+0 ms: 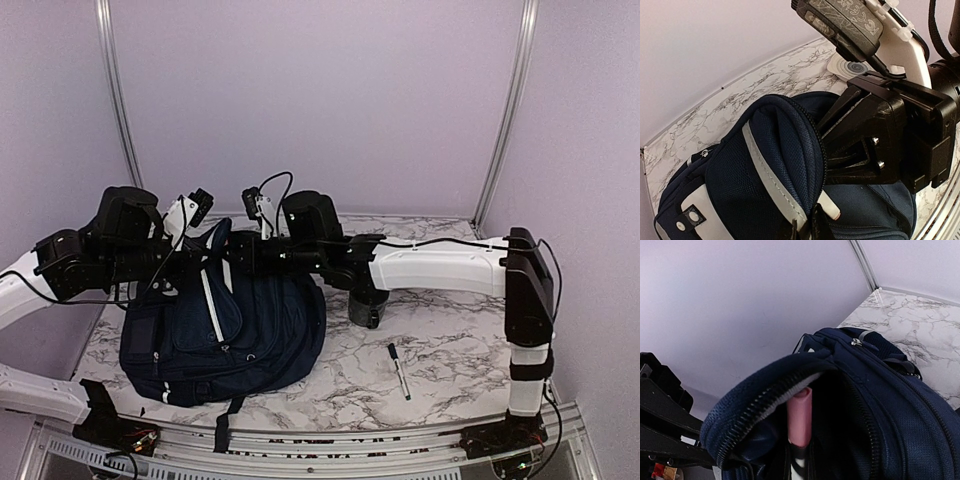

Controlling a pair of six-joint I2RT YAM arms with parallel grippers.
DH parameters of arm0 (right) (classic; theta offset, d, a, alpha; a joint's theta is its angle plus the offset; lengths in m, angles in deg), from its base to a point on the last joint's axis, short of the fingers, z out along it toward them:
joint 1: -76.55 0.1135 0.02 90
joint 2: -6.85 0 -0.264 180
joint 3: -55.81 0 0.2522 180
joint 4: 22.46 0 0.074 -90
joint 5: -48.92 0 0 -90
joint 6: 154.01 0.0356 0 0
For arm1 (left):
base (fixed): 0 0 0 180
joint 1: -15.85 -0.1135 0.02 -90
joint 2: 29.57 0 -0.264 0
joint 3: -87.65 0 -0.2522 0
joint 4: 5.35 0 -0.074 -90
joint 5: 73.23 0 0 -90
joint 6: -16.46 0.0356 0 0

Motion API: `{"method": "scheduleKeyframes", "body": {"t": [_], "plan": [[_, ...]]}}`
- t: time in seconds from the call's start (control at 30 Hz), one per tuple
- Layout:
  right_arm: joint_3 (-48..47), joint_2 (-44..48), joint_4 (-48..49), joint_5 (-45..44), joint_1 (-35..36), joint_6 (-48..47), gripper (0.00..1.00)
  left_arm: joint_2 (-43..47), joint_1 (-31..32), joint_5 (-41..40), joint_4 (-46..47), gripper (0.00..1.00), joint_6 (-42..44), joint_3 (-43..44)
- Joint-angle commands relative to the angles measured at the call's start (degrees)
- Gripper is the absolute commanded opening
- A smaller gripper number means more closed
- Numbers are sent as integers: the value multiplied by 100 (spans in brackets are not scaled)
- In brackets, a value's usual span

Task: Pack the student bag
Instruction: Place the pen in the upper front pocket of the bag, then pick up the pen from the center of the board.

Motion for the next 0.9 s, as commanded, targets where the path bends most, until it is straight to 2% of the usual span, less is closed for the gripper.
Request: {"method": "scheduleKeyframes", "body": {"t": [0.0, 0.17, 0.33, 0.47, 0.57, 0.7, 0.87], "plan": [[-440, -270, -548, 159, 210, 111, 14, 289, -16, -62, 1073, 0, 52, 184], [-744, -105, -1661, -276, 235, -380, 31, 192, -27, -406, 1068, 0, -69, 252], [-1162, 238, -2884, -890, 235, -1038, 35, 152, -52, -576, 1064, 0, -274, 119], [-1404, 572, -3422, -1275, 216, -1436, 42, 81, -97, -614, 1068, 0, -272, 11], [-1562, 907, -3752, -1356, 142, -1490, 43, 49, -101, -621, 1068, 0, -322, -84], [-1033, 1678, -4356, -1903, 50, -1298, 44, 18, -102, -636, 1060, 0, -361, -148], [74, 2531, -5759, -2770, -301, -578, 46, 113, -102, -579, 1046, 0, -407, -219]]}}
